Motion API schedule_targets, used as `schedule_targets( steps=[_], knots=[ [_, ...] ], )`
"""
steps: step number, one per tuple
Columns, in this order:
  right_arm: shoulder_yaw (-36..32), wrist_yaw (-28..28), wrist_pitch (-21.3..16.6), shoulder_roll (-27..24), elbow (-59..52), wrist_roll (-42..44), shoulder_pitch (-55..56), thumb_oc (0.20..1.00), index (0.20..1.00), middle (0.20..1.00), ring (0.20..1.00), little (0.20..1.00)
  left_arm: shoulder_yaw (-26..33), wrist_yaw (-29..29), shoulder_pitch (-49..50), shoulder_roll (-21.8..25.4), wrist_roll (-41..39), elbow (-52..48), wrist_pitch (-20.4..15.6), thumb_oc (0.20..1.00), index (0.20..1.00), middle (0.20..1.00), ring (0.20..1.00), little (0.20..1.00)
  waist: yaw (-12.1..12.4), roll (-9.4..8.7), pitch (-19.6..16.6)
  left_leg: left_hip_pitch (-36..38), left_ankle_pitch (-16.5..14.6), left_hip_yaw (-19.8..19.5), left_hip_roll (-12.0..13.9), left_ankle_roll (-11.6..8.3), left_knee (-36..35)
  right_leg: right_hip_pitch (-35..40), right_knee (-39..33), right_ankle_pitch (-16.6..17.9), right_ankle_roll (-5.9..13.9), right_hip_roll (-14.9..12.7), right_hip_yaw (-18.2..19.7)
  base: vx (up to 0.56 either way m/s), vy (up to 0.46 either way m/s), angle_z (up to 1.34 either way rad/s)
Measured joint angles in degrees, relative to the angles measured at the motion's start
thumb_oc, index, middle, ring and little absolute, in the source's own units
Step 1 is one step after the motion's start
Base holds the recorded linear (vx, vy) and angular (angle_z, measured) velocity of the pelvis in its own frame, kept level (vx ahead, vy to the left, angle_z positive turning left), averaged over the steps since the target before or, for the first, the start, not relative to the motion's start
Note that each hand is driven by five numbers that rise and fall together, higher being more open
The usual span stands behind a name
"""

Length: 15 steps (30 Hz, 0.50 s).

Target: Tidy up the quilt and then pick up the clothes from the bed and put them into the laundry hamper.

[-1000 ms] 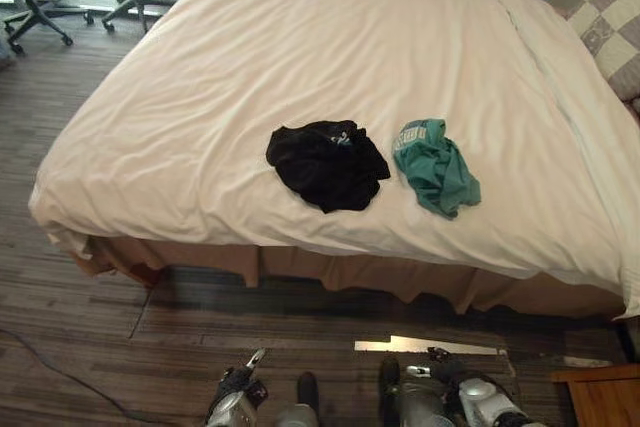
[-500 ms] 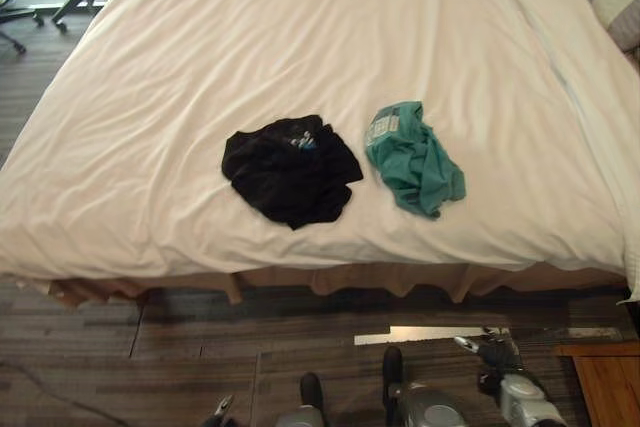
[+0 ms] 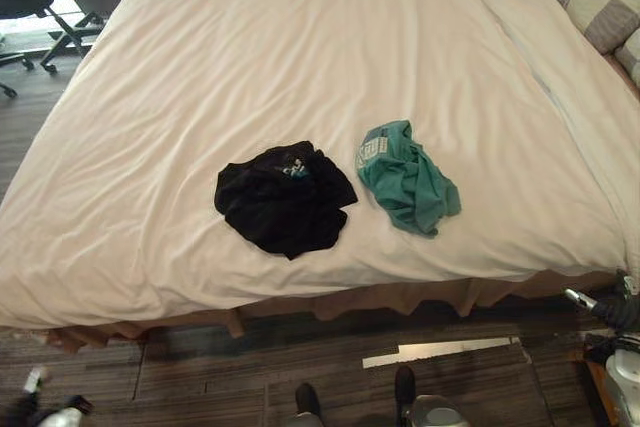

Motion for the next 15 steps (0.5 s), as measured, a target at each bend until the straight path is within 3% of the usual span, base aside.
schedule_targets(
  steps=[5,6,7,8,9,10,11,15],
  knots=[
    [0.5,0.2,0.7,-0.7,-7.5,-4.8,-2.5,1.000,1.000,1.000,1.000,1.000,-1.1,1.5,-1.5,3.3,6.9,-8.3,-0.5,1.000,1.000,1.000,1.000,1.000,-0.4,0.33,-0.6,0.1,-1.3,0.1,-2.1,1.55,-0.3,-0.1,-0.2,0.4,1.89,-2.3,0.2,0.05,0.056,0.04],
    [2.5,0.5,2.1,-3.8,-8.3,-5.5,-1.4,1.000,1.000,1.000,1.000,1.000,-6.9,-1.2,-6.3,4.3,3.7,-18.3,4.8,1.000,1.000,1.000,1.000,1.000,0.9,0.16,-0.9,-0.5,-1.7,0.0,-2.4,1.86,0.1,-0.9,0.6,-0.2,1.99,-2.6,0.9,-0.01,0.002,0.67],
    [4.5,3.0,3.7,-6.8,-9.0,-5.8,-3.0,1.000,1.000,1.000,1.000,1.000,-33.3,-8.3,-17.8,16.7,6.7,-36.0,6.8,1.000,1.000,1.000,1.000,1.000,4.5,0.00,-0.8,-3.1,-0.1,-0.1,-2.0,2.14,0.0,-3.3,2.9,-0.7,2.54,-3.0,-1.6,-0.01,0.003,0.60],
    [5.6,4.3,3.7,-6.6,-10.5,-6.4,-7.1,1.000,1.000,1.000,1.000,1.000,-36.1,-12.3,-18.2,19.7,11.8,-46.6,5.3,1.000,1.000,1.000,1.000,1.000,4.3,-0.46,-0.8,-4.2,0.3,0.5,-2.0,1.69,-0.2,-5.0,3.6,-0.7,2.58,-3.2,-0.9,-0.05,-0.026,-0.12],
    [9.5,5.1,1.5,-7.7,-12.5,-8.5,-16.0,1.000,1.000,1.000,1.000,1.000,-38.3,-17.6,-19.3,18.7,22.4,-60.2,-0.3,1.000,1.000,1.000,1.000,1.000,3.3,-0.51,-0.9,-4.1,0.4,3.6,-2.7,1.50,0.0,-6.1,2.7,0.8,3.50,-3.4,1.6,-0.07,-0.016,-0.73],
    [11.5,5.6,0.7,-8.0,-14.5,-9.8,-20.4,1.000,1.000,1.000,1.000,1.000,-41.3,-19.1,-22.4,15.9,26.3,-60.4,-1.6,1.000,1.000,1.000,1.000,1.000,2.1,-0.14,-1.1,-4.0,0.8,3.7,-3.4,2.10,0.0,-5.3,1.2,2.2,3.38,-3.9,1.9,-0.15,-0.012,-0.69],
    [16.0,6.5,0.4,-8.5,-15.7,-11.1,-27.1,1.000,1.000,1.000,1.000,1.000,-46.3,-20.0,-28.2,12.2,29.9,-54.1,-1.0,1.000,1.000,1.000,1.000,1.000,0.1,0.93,-1.6,-4.1,0.5,4.1,-3.9,1.87,-0.1,-5.5,0.3,2.9,3.85,-4.5,1.9,-0.11,-0.002,-0.21],
    [21.2,7.8,0.4,-11.6,-17.8,-13.2,-35.1,1.000,1.000,1.000,1.000,1.000,-49.8,-20.7,-38.3,12.2,33.6,-37.2,4.1,1.000,1.000,1.000,1.000,1.000,-1.3,0.49,-1.2,-8.1,1.2,6.4,-2.8,1.84,0.0,-10.9,-0.1,4.5,3.59,-3.8,3.3,-0.11,0.000,-0.33]
  ],
)
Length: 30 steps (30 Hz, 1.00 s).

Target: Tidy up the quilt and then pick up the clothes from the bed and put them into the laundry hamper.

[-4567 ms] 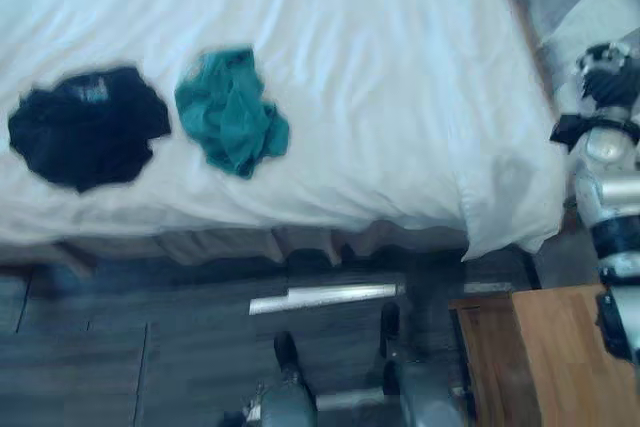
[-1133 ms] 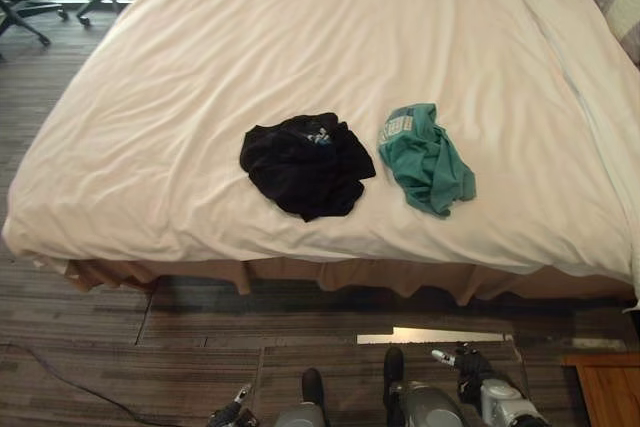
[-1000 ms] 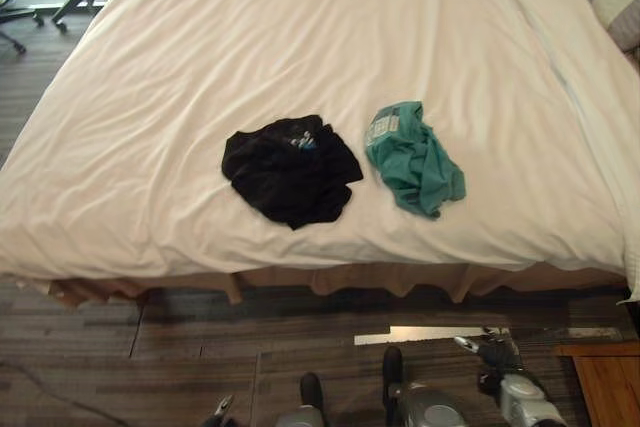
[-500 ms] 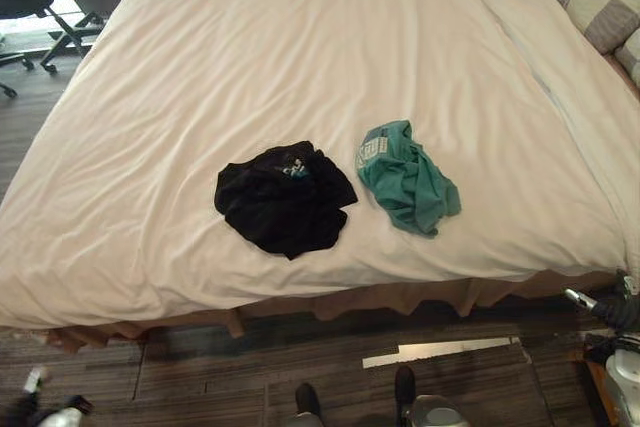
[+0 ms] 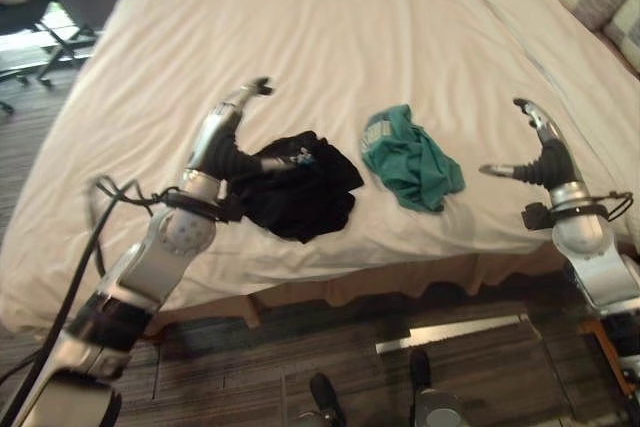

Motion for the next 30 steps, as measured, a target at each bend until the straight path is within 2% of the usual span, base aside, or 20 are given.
schedule_targets(
  steps=[3,9,14,17,18,20,21,22,27,30],
  knots=[
    [3.0,1.2,0.6,-0.3,-0.1,-1.5,-2.7,1.000,1.000,1.000,1.000,1.000,-2.5,0.2,-3.0,-2.2,2.1,8.0,2.4,1.000,1.000,1.000,1.000,1.000,-0.7,-0.41,1.2,-1.7,1.3,0.6,0.9,0.75,0.1,-2.2,0.0,1.0,-1.02,1.1,0.6,-0.03,-0.008,-0.15],
    [4.3,3.3,0.9,-0.1,-0.2,-3.5,-2.5,1.000,1.000,1.000,1.000,1.000,-2.5,0.4,-3.4,-3.1,7.1,8.2,5.7,1.000,1.000,1.000,1.000,1.000,-0.1,-0.59,4.9,-1.5,1.3,1.4,1.6,0.75,0.1,-2.8,0.2,1.2,-1.34,2.2,1.8,-0.03,0.001,-0.14],
    [4.1,3.4,0.7,-0.1,-0.1,-4.9,-2.4,1.000,1.000,1.000,1.000,1.000,-2.0,1.6,-8.0,-5.5,11.2,13.2,9.5,1.000,1.000,1.000,1.000,1.000,-0.2,-0.80,8.3,-2.6,1.2,1.4,1.7,0.63,0.1,-4.1,0.2,1.2,-1.29,2.2,1.9,-0.05,-0.015,-0.02],
    [3.8,3.4,0.7,-0.1,-0.2,-5.9,-2.2,1.000,1.000,1.000,1.000,1.000,-1.2,1.7,-9.9,-7.2,13.0,18.1,12.0,1.000,1.000,1.000,1.000,1.000,-0.2,-0.75,9.0,-3.6,1.2,1.3,1.7,0.52,0.1,-5.1,0.0,1.1,-1.16,1.9,2.0,-0.02,-0.027,-0.01],
    [3.1,3.1,0.6,-0.1,-0.5,-6.2,-1.9,1.000,1.000,1.000,1.000,1.000,0.1,1.6,-12.0,-10.4,15.5,27.2,15.1,1.000,1.000,1.000,1.000,1.000,-0.5,-0.77,10.3,-4.6,1.4,1.2,1.8,0.50,0.1,-6.0,0.1,1.2,-1.29,2.0,1.8,-0.05,-0.050,0.02],
    [2.3,2.7,0.7,0.0,-0.5,-8.3,-1.6,1.000,1.000,1.000,1.000,1.000,1.2,1.0,-11.6,-11.7,17.5,28.6,16.3,1.000,1.000,1.000,1.000,1.000,-0.3,-0.77,11.6,-5.2,1.4,1.0,1.9,0.54,0.1,-6.4,0.2,1.4,-1.58,2.1,1.5,-0.07,-0.065,0.05],
    [1.2,2.1,0.8,0.0,-0.6,-8.5,-1.2,1.000,1.000,1.000,1.000,1.000,2.8,0.6,-11.9,-12.2,19.3,28.0,16.7,0.260,0.260,0.260,0.260,0.260,-0.1,-0.82,12.3,-5.5,1.5,0.9,2.0,0.58,0.1,-6.7,0.3,1.5,-1.67,2.1,1.4,-0.07,-0.067,0.04],
    [1.1,1.4,1.0,0.0,-0.7,-9.6,-1.5,1.000,1.000,1.000,1.000,1.000,3.9,-0.7,-11.0,-11.7,20.8,27.0,17.3,0.200,0.200,0.200,0.200,0.200,0.1,-1.02,13.0,-5.6,1.5,1.0,2.0,0.61,0.1,-6.7,0.3,1.5,-1.69,2.2,1.4,-0.06,-0.075,0.04],
    [1.8,0.6,1.0,0.4,-1.9,-11.1,-3.3,1.000,1.000,1.000,1.000,1.000,5.8,-1.1,-8.7,-12.3,24.2,22.7,16.9,0.200,0.200,0.200,0.200,0.200,1.1,-0.91,13.9,-4.9,1.5,-0.1,2.1,0.61,0.1,-5.4,0.3,1.5,-1.70,2.2,-0.1,-0.01,-0.044,0.07],
    [2.7,0.0,0.9,0.4,-2.4,-12.2,-7.8,1.000,1.000,1.000,1.000,1.000,7.6,-1.1,-3.4,-14.1,22.6,18.2,14.8,0.200,0.200,0.200,0.200,0.200,1.5,-0.91,13.9,-3.9,1.5,-0.9,2.0,0.61,0.1,-3.9,0.2,1.3,-1.81,2.3,-0.9,0.01,-0.074,0.13]
  ],
)
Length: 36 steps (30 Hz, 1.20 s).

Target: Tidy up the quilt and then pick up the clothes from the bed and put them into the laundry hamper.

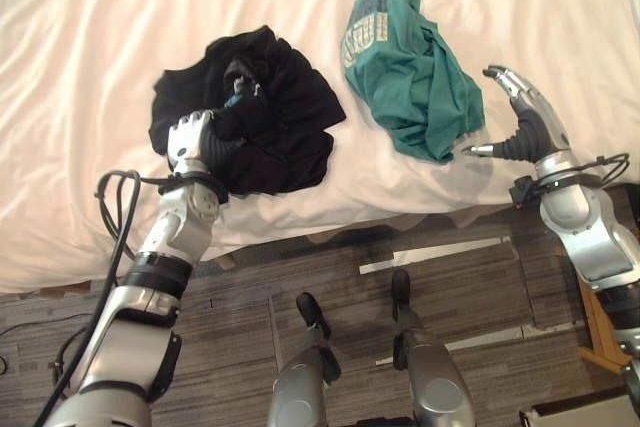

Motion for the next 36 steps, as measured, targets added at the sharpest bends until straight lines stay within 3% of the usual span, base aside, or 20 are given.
schedule_targets(
  steps=[2,3,5,8,10,14,15,18,20,22,23,25,29,31,32,33,34,35,36],
  knots=[
    [1.9,-0.6,0.1,0.0,0.4,-0.1,-3.3,1.000,1.000,1.000,1.000,1.000,0.2,0.0,3.7,-0.5,-3.6,-3.7,-1.8,0.200,0.200,0.200,0.200,0.200,0.6,0.23,0.0,0.0,0.0,-1.0,-0.1,0.00,0.0,0.5,0.0,-0.1,-0.08,0.0,-0.5,-0.01,-0.055,0.15],
    [4.7,-0.7,0.3,0.1,2.3,-0.6,-8.3,1.000,1.000,1.000,1.000,1.000,0.1,-0.1,8.4,-1.0,-8.5,-7.2,-5.1,0.200,0.200,0.200,0.200,0.200,1.6,0.34,0.0,-0.1,0.1,-1.4,-0.1,0.11,0.0,0.6,0.0,-0.1,-0.09,-0.2,-0.8,0.00,-0.058,0.14],
    [5.6,-0.8,0.7,0.2,3.5,-0.6,-11.0,1.000,1.000,1.000,1.000,1.000,-0.7,-0.7,10.7,-2.0,-11.8,-8.3,-7.5,0.200,0.200,0.200,0.200,0.200,2.9,0.45,0.0,-0.3,0.3,-2.0,-0.1,0.11,0.0,0.5,0.0,-0.1,-0.12,0.0,-0.9,0.00,-0.061,0.16],
    [8.5,-1.4,1.4,2.7,12.9,-0.6,-17.5,1.000,1.000,1.000,1.000,1.000,-1.6,-3.8,20.5,-2.1,-20.5,-15.0,-12.4,0.200,0.200,0.200,0.200,0.200,6.1,1.14,0.1,-1.1,0.9,-4.4,-0.4,0.14,0.0,1.1,0.0,-0.7,-0.16,-0.5,-2.5,0.02,-0.089,0.36],
    [10.1,-1.5,2.6,3.3,24.0,-0.2,-19.5,1.000,1.000,1.000,1.000,1.000,-0.7,-6.4,28.7,-3.2,-30.7,-17.4,-14.9,0.200,0.200,0.200,0.200,0.200,7.5,1.84,0.1,-2.5,1.5,-7.0,-0.5,0.08,0.0,1.1,0.0,-1.0,-0.34,-0.6,-4.4,-0.01,-0.033,0.54],
    [8.9,-2.1,2.9,3.4,42.0,4.2,-20.0,1.000,1.000,1.000,1.000,1.000,1.0,-11.7,40.0,-3.8,-45.1,-17.5,-14.4,0.200,0.200,0.200,0.200,0.200,11.5,5.04,0.2,-4.5,2.3,-10.0,-1.4,0.61,0.0,1.1,0.0,-1.2,-0.15,-1.3,-7.2,-0.02,0.025,0.47],
    [9.5,-3.0,2.1,2.2,46.1,4.1,-20.8,0.200,0.200,0.200,0.200,0.200,2.4,-13.5,44.9,-3.4,-48.9,-18.2,-14.1,0.200,0.200,0.200,0.200,0.200,12.3,5.94,0.1,-4.6,2.5,-10.6,-2.0,0.90,0.0,1.3,0.0,-1.0,-0.19,-1.7,-7.8,-0.03,0.068,0.29],
    [9.0,-2.6,1.5,1.2,51.5,4.8,-22.0,0.200,0.200,0.200,0.200,0.200,3.4,-15.9,51.3,-1.6,-50.8,-21.6,-13.2,0.200,0.200,0.200,0.200,0.200,12.6,6.09,0.0,-3.4,2.5,-12.0,-2.8,0.95,0.0,3.4,0.0,-1.5,0.59,-2.2,-8.7,-0.01,0.115,0.28],
    [5.7,-1.4,2.6,0.4,48.0,6.4,-18.7,0.200,0.200,0.200,0.200,0.200,2.8,-16.8,50.7,-2.1,-52.4,-21.1,-12.3,0.200,0.200,0.200,0.200,0.200,12.9,5.91,-0.1,-2.8,2.2,-12.3,-3.0,0.99,0.0,4.4,0.0,-1.6,0.75,-2.4,-8.8,0.01,0.162,0.23],
    [-2.1,-0.9,1.9,1.4,36.8,7.9,-7.3,0.200,0.200,0.200,0.200,0.200,0.9,-17.0,47.8,-3.2,-52.2,-19.3,-11.8,0.200,0.200,0.200,0.200,0.200,12.8,5.55,-0.4,-1.6,2.0,-13.3,-3.4,1.14,0.0,6.3,0.0,-1.6,0.77,-2.7,-9.1,0.01,0.129,0.16],
    [-0.9,-0.1,1.4,3.2,35.7,9.1,-3.2,0.200,0.200,0.200,0.200,0.200,0.2,-17.3,47.2,-3.3,-52.1,-19.1,-11.8,0.200,0.200,0.200,0.200,0.200,11.6,4.12,-1.7,-1.5,1.5,-13.3,-3.4,0.81,0.0,6.0,0.1,-1.9,1.11,-2.7,-8.6,0.02,0.136,0.07],
    [-6.0,1.3,1.0,4.8,25.1,10.3,7.6,0.200,0.200,0.200,0.200,0.200,-1.0,-17.4,44.1,-4.7,-51.5,-18.2,-11.5,0.200,0.200,0.200,0.200,0.200,11.1,3.83,-2.9,-1.1,1.5,-13.6,-3.7,1.15,-0.1,7.1,0.1,-1.9,0.98,-2.9,-9.2,0.03,0.113,0.09],
    [-6.3,6.9,-0.5,14.2,16.3,13.4,28.0,0.200,0.200,0.200,0.200,0.200,-1.2,-16.7,41.6,-6.3,-46.5,-16.3,-10.8,0.200,0.200,0.200,0.200,0.200,6.5,-0.51,-6.3,2.6,0.9,-14.0,-4.1,1.73,0.0,9.3,3.2,-4.3,2.10,-3.7,-7.9,-0.04,0.110,0.02],
    [-4.1,9.2,-0.5,16.3,18.8,14.6,32.1,0.200,0.200,0.200,0.200,0.200,-1.4,-15.9,40.5,-6.8,-45.3,-15.5,-10.7,0.200,0.200,0.200,0.200,0.200,4.2,-1.76,-7.2,3.1,0.5,-13.8,-4.3,1.81,0.0,9.1,4.7,-5.1,2.92,-3.8,-5.0,-0.06,0.107,-0.03],
    [-4.7,10.2,-0.6,18.6,20.6,16.1,34.8,0.200,0.200,0.200,0.200,0.200,-1.2,-15.2,39.6,-8.1,-45.1,-14.8,-10.7,0.200,0.200,0.200,0.200,0.200,2.9,-1.68,-7.1,3.3,0.6,-14.9,-4.6,2.04,0.0,8.9,6.7,-6.1,3.65,-3.7,-1.0,-0.03,0.082,0.44],
    [-4.5,11.0,-0.1,20.5,21.4,18.0,38.7,0.200,0.200,0.200,0.200,0.200,-1.0,-14.5,39.0,-9.8,-44.9,-14.1,-10.7,0.200,0.200,0.200,0.200,0.200,1.7,-1.48,-7.1,3.9,0.8,-17.0,-4.5,2.20,0.0,9.2,9.4,-9.3,4.63,-2.9,4.8,0.00,0.040,0.64],
    [-3.7,11.4,0.2,21.2,21.5,18.7,40.8,0.200,0.200,0.200,0.200,0.200,-0.8,-14.3,39.1,-10.4,-44.9,-14.2,-10.7,0.200,0.200,0.200,0.200,0.200,1.0,-1.48,-7.2,4.0,0.8,-18.2,-4.4,2.50,0.0,9.3,10.1,-11.2,4.31,-2.1,8.1,0.01,-0.037,0.73],
    [-1.3,13.0,0.8,22.1,21.3,20.4,43.6,0.200,0.200,0.200,0.200,0.200,-0.2,-13.6,39.7,-11.3,-44.8,-14.0,-10.8,0.200,0.200,0.200,0.200,0.200,1.2,-1.52,-7.4,4.1,1.0,-19.4,-4.2,2.20,0.0,10.1,10.3,-12.6,2.50,-0.2,11.8,0.02,-0.042,0.55],
    [-0.3,13.6,0.9,22.6,21.2,20.7,44.5,0.200,0.200,0.200,0.200,0.200,0.1,-13.4,40.1,-11.7,-44.8,-13.4,-10.8,0.200,0.200,0.200,0.200,0.200,1.2,-1.47,-7.5,4.0,1.3,-20.0,-4.2,2.05,-0.1,10.7,9.1,-13.0,1.87,0.1,12.0,0.02,-0.081,0.50]
  ],
)
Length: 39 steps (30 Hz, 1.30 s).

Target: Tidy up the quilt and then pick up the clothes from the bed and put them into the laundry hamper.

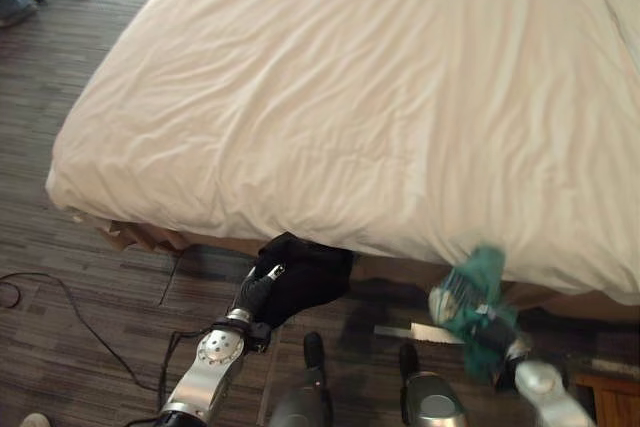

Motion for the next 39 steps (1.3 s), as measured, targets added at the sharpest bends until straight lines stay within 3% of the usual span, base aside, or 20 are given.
schedule_targets(
  steps=[7,10,11,12,15,16,17,19,22,23,24,25,26,28,31,32,33,34,36,39],
  knots=[
    [4.8,-0.7,0.1,1.5,9.6,0.3,-4.9,0.200,0.200,0.200,0.200,0.200,1.2,5.0,5.6,-7.0,2.2,10.8,0.4,0.200,0.200,0.200,0.200,0.200,1.9,4.42,-4.6,-2.2,-0.9,-3.6,2.2,-2.07,-0.3,5.6,-9.4,3.5,-2.43,4.0,-3.8,-0.01,-0.063,0.48],
    [6.6,-5.5,1.2,1.8,12.3,0.1,-9.6,0.200,0.200,0.200,0.200,0.200,0.5,8.4,4.5,-10.8,2.1,11.6,0.1,0.200,0.200,0.200,0.200,0.200,7.4,6.78,-5.6,-6.9,-8.7,-5.9,1.0,0.41,-0.2,7.8,-8.8,3.8,-3.76,4.1,-16.7,-0.30,0.088,2.13],
    [5.6,-6.6,1.1,2.4,12.2,0.2,-9.8,0.200,0.200,0.200,0.200,0.200,0.2,9.5,2.7,-10.9,2.1,11.6,0.1,0.200,0.200,0.200,0.200,0.200,7.2,5.33,-5.4,-7.7,-11.2,-3.0,0.5,-0.56,0.2,7.1,-8.6,4.3,-4.93,2.2,-20.2,-0.20,0.131,2.71],
    [5.8,-7.8,1.1,2.0,12.4,0.2,-12.3,0.200,0.200,0.200,0.200,0.200,0.7,10.9,1.5,-10.7,1.7,12.0,-0.2,0.200,0.200,0.200,0.200,0.200,8.2,3.48,-5.4,-8.9,-8.3,7.7,0.0,0.11,2.1,7.3,-8.9,3.8,-5.49,-0.7,-22.4,-0.14,0.086,2.19],
    [4.9,-10.0,1.0,1.3,11.3,0.8,-15.5,0.200,0.200,0.200,0.200,0.200,2.3,13.2,2.6,-11.0,1.0,12.2,0.0,0.200,0.200,0.200,0.200,0.200,8.7,2.26,-5.8,-2.3,-7.9,20.9,1.4,0.83,8.8,11.6,-8.6,2.4,-3.91,-4.4,-29.2,-0.12,0.102,1.77],
    [5.3,-10.7,1.3,0.5,9.9,0.9,-14.4,0.200,0.200,0.200,0.200,0.200,3.0,13.5,2.8,-12.0,1.0,12.5,-0.3,0.200,0.200,0.200,0.200,0.200,8.3,2.36,-6.2,1.1,-9.5,21.6,2.1,3.51,12.0,15.4,-7.7,1.4,-2.72,-5.3,-34.5,-0.06,0.152,2.30],
    [5.4,-10.6,1.0,-0.8,9.5,0.9,-12.9,0.200,0.200,0.200,0.200,0.200,3.1,14.5,3.2,-13.2,0.6,11.8,-0.4,0.200,0.200,0.200,0.200,0.200,7.2,4.73,-8.0,3.6,-6.0,20.3,3.7,5.82,10.1,15.7,-4.3,1.0,-2.27,-4.3,-37.4,0.02,0.211,2.45],
    [5.2,-11.3,1.4,-1.6,10.3,1.0,-14.4,0.200,0.200,0.200,0.200,0.200,3.1,15.9,2.3,-14.2,-0.9,12.2,-0.3,0.200,0.200,0.200,0.200,0.200,6.7,7.07,-9.2,4.2,-4.1,16.0,1.9,7.84,3.3,11.4,9.9,-2.9,-2.91,-8.0,-39.3,0.08,0.290,2.12],
    [5.7,-11.1,1.7,2.8,10.3,1.2,-15.5,0.200,0.200,0.200,0.200,0.200,4.4,16.1,0.6,-11.0,-1.1,12.6,-0.1,0.200,0.200,0.200,0.200,0.200,7.5,1.88,-9.0,1.4,-2.3,11.1,-0.8,4.96,4.1,12.1,-3.5,-2.4,-2.93,-6.5,-38.5,0.12,0.271,1.60],
    [5.0,-10.7,1.9,5.2,10.3,1.2,-16.1,0.200,0.200,0.200,0.200,0.200,4.8,15.8,-0.7,-9.7,-1.0,15.0,0.6,0.200,0.200,0.200,0.200,0.200,6.7,-0.02,-8.7,-0.3,-2.7,13.3,-2.6,5.61,6.6,12.6,0.5,1.1,-0.18,-8.9,-41.5,0.08,0.211,1.74],
    [4.4,-10.5,2.1,5.4,10.4,1.2,-16.2,0.200,0.200,0.200,0.200,0.200,4.8,15.8,-0.8,-9.8,-1.0,15.2,1.1,0.200,0.200,0.200,0.200,0.200,6.3,0.65,-8.6,0.2,-2.9,13.6,-2.1,5.96,6.1,12.1,4.7,1.0,-0.11,-9.5,-42.2,-0.01,0.356,1.61],
    [4.6,-10.2,2.3,6.8,9.8,1.2,-15.8,0.200,0.200,0.200,0.200,0.200,4.7,15.8,0.2,-9.4,-0.6,15.5,1.1,0.200,0.200,0.200,0.200,0.200,7.0,1.27,-8.2,1.4,-3.4,13.6,-3.0,6.67,6.0,9.3,15.8,1.3,-0.27,-11.9,-39.1,-0.06,0.279,1.19],
    [4.1,-10.1,1.6,7.3,7.3,1.5,-13.3,0.200,0.200,0.200,0.200,0.200,3.0,16.1,1.0,-9.3,-0.5,15.5,1.1,0.200,0.200,0.200,0.200,0.200,5.6,3.12,-7.4,2.2,-3.2,9.3,-3.5,6.83,4.9,3.9,25.5,-2.7,-0.99,-8.6,-25.6,-0.06,0.178,1.57],
    [3.5,-10.1,0.6,8.3,6.1,2.3,-10.8,0.200,0.200,0.200,0.200,0.200,2.9,15.7,1.2,-7.8,-0.2,14.3,1.3,0.200,0.200,0.200,0.200,0.200,3.6,3.01,-6.5,3.2,-1.7,3.3,-3.9,6.98,0.5,-0.6,18.4,-8.0,0.27,0.5,-9.3,0.04,-0.017,1.90],
    [3.2,-10.4,1.1,8.3,8.2,2.5,-11.5,0.200,0.200,0.200,0.200,0.200,2.3,15.0,1.3,-7.8,-0.1,14.4,2.2,0.200,0.200,0.200,0.200,0.200,3.5,2.66,-4.5,3.4,-1.7,-0.2,-6.7,7.11,-0.1,-5.6,7.5,-6.3,-0.59,-0.3,-7.8,0.07,-0.036,1.11],
    [1.1,-12.5,1.4,6.6,10.1,3.7,-11.4,0.200,0.200,0.200,0.200,0.200,0.4,13.8,-1.3,-8.1,1.8,14.5,2.6,0.200,0.200,0.200,0.200,0.200,4.4,-0.11,-5.1,6.6,-4.0,1.8,-4.5,2.59,-0.1,1.6,-8.9,11.7,-2.33,0.7,-9.7,0.03,-0.011,0.54],
    [1.3,-12.0,1.2,6.7,11.1,4.1,-11.4,0.200,0.200,0.200,0.200,0.200,0.3,12.9,-1.1,-8.5,1.6,15.9,2.5,0.200,0.200,0.200,0.200,0.200,4.5,-0.07,-5.1,6.7,-4.0,1.7,-4.5,2.54,-0.1,1.8,-8.9,11.7,-2.36,0.8,-9.8,0.04,-0.045,0.29],
    [1.9,-8.8,-1.3,7.3,21.0,8.7,-14.6,0.200,0.200,0.200,0.200,0.200,1.8,6.3,-6.3,-11.3,0.8,32.0,0.3,0.200,0.200,0.200,0.200,0.200,4.7,0.26,-5.4,8.5,-4.2,1.4,-4.5,2.19,-0.1,3.8,-9.3,11.4,-2.71,0.9,-10.4,0.08,-0.100,0.09],
    [3.8,-6.2,-0.7,8.8,31.3,11.6,-16.6,0.200,0.200,0.200,0.200,0.200,2.2,2.3,-9.4,-13.6,-1.4,49.2,3.2,0.200,0.200,0.200,0.200,0.200,4.7,0.63,-7.8,10.2,-5.6,0.8,-4.2,1.93,-0.1,5.8,-9.4,10.4,-3.66,1.1,-10.7,0.08,-0.119,0.06],
    [4.8,-4.5,-0.8,9.9,33.4,13.4,-16.0,0.200,0.200,0.200,0.200,0.200,1.8,0.0,-7.6,-15.3,-4.6,53.6,4.6,0.200,0.200,0.200,0.200,0.200,4.9,0.70,-9.1,10.1,-5.1,0.3,-3.6,0.83,0.3,5.6,-9.4,9.9,-4.57,1.8,-11.4,-0.02,-0.089,0.11]
  ],
)
